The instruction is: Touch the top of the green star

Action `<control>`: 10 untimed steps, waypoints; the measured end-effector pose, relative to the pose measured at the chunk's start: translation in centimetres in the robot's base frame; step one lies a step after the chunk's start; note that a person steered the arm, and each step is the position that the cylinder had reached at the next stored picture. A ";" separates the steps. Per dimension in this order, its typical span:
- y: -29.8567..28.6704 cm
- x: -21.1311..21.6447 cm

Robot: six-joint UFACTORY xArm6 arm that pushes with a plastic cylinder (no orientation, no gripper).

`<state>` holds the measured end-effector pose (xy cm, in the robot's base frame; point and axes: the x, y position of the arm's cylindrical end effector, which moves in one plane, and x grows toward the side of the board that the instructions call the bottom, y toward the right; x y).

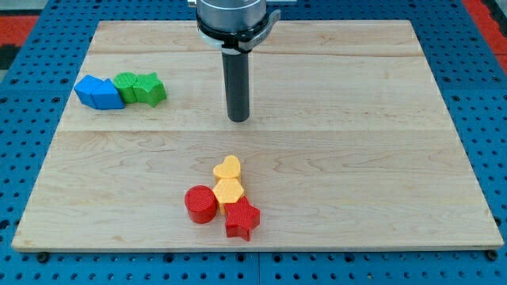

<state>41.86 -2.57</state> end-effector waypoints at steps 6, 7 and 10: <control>-0.5 -2.8; -0.8 -6.0; -7.2 -13.7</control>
